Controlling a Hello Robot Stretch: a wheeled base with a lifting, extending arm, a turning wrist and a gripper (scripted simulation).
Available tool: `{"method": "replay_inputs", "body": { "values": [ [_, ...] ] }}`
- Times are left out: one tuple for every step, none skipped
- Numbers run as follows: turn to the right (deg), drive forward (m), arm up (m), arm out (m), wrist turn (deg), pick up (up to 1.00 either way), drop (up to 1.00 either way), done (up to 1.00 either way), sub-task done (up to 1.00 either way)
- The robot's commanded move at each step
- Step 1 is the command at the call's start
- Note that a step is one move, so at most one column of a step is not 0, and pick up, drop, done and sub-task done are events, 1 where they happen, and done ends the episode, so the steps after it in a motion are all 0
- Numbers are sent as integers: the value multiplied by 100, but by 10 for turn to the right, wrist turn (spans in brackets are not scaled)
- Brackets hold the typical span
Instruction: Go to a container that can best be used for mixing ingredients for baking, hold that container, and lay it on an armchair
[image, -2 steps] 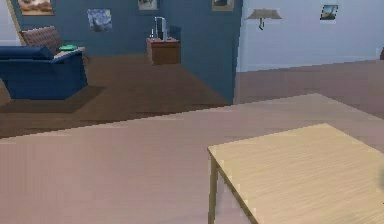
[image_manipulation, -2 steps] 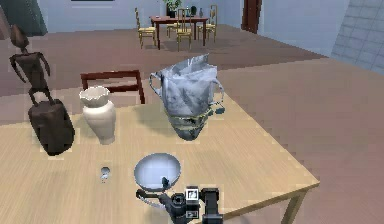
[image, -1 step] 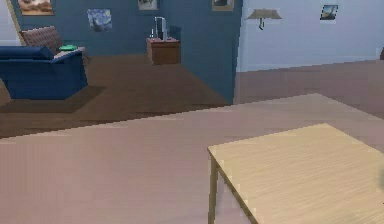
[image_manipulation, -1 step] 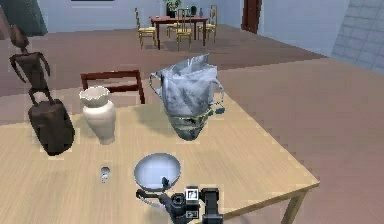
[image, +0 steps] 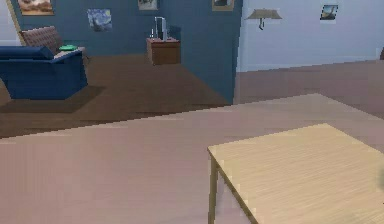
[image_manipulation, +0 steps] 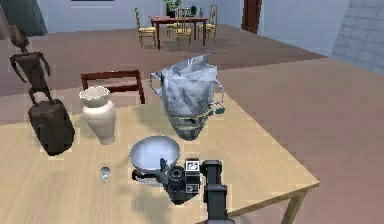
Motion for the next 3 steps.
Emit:
{"method": "replay_inputs", "body": {
  "values": [
    [0, 0, 22, 0, 0, 0, 0, 0, 0],
    [0, 0, 0, 0, -450, 0, 0, 0, 0],
    [0, 0, 0, 0, -450, 0, 0, 0, 0]
  ]
}}
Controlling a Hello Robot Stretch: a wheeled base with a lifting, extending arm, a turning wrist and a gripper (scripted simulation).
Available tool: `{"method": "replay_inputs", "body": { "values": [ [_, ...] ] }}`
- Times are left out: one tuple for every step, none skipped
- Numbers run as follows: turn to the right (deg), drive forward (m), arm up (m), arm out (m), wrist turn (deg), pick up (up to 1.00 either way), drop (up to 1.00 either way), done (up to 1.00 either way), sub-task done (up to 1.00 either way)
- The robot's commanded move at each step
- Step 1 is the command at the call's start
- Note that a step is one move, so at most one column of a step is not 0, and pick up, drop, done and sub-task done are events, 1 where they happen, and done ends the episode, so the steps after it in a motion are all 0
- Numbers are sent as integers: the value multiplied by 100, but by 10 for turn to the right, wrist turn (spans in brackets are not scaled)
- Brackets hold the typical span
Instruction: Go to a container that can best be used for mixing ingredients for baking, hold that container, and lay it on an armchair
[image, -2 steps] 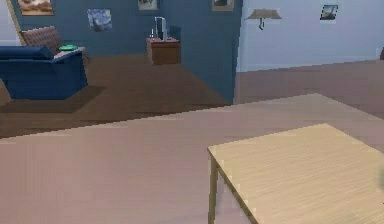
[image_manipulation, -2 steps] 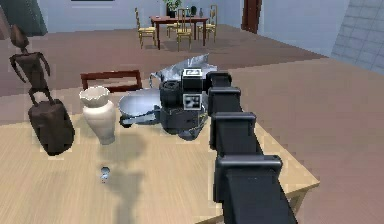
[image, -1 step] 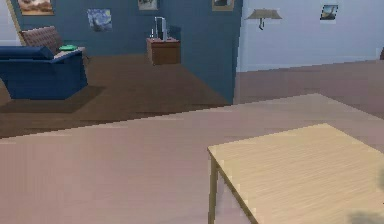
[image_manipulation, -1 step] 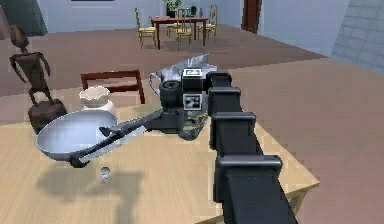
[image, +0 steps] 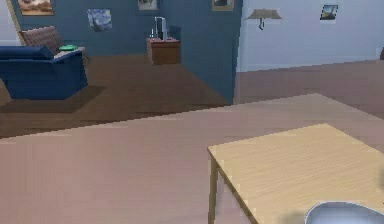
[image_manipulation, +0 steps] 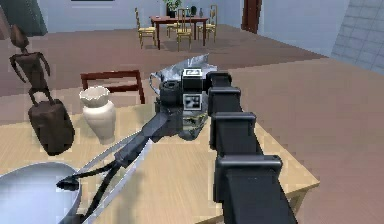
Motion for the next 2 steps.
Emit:
{"method": "replay_inputs", "body": {
  "values": [
    [0, 0, 0, 0, -60, 0, 0, 0, 0],
    [0, 0, 0, -22, 0, 0, 0, 0, 0]
  ]
}}
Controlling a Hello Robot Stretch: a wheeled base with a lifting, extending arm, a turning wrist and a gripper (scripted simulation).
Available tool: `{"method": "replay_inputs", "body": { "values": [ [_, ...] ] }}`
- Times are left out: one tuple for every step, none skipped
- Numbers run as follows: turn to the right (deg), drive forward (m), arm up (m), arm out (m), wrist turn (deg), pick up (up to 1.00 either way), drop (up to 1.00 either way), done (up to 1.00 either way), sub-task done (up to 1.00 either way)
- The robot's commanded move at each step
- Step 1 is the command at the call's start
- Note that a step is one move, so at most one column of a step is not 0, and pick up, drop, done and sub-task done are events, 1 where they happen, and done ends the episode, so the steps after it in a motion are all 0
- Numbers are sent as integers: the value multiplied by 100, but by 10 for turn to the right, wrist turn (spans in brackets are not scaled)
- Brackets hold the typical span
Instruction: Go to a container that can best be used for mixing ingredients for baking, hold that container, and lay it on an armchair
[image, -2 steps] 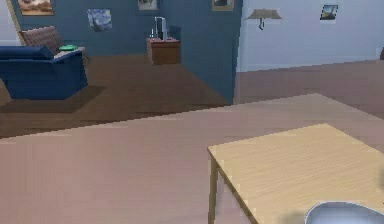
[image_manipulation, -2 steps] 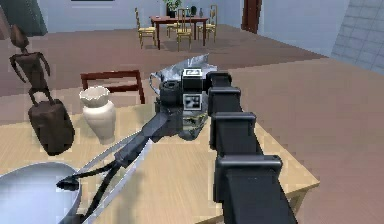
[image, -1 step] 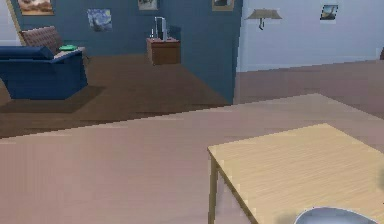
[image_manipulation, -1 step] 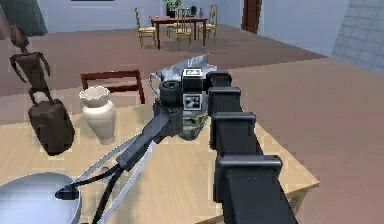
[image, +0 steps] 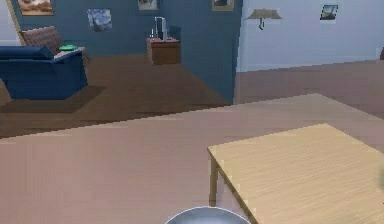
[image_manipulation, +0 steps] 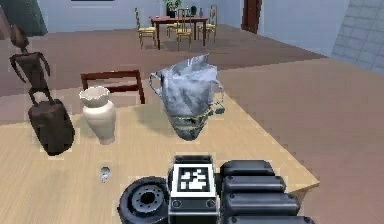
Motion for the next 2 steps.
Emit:
{"method": "replay_inputs", "body": {
  "values": [
    [-210, 0, 0, 0, 0, 0, 0, 0, 0],
    [0, 100, 0, 0, 0, 0, 0, 0, 0]
  ]
}}
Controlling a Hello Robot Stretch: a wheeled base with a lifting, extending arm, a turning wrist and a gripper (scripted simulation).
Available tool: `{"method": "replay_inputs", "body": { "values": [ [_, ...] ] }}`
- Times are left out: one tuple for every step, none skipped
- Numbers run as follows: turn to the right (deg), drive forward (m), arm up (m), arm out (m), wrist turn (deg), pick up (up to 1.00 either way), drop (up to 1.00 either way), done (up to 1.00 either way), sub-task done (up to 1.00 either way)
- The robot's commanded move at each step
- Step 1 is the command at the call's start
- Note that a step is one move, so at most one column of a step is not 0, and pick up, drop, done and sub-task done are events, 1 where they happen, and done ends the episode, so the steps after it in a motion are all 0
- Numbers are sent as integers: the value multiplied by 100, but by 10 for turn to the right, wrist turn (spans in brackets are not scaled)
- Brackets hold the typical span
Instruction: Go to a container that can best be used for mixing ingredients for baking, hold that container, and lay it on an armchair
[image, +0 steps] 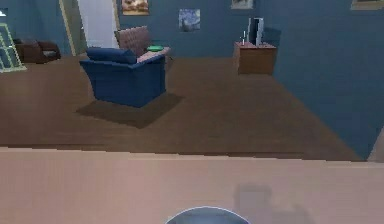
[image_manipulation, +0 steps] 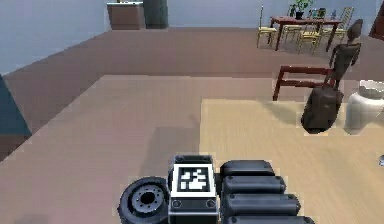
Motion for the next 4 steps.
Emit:
{"method": "replay_inputs", "body": {
  "values": [
    [0, 100, 0, 0, 0, 0, 0, 0, 0],
    [0, 100, 0, 0, 0, 0, 0, 0, 0],
    [-30, 0, 0, 0, 0, 0, 0, 0, 0],
    [0, 100, 0, 0, 0, 0, 0, 0, 0]
  ]
}}
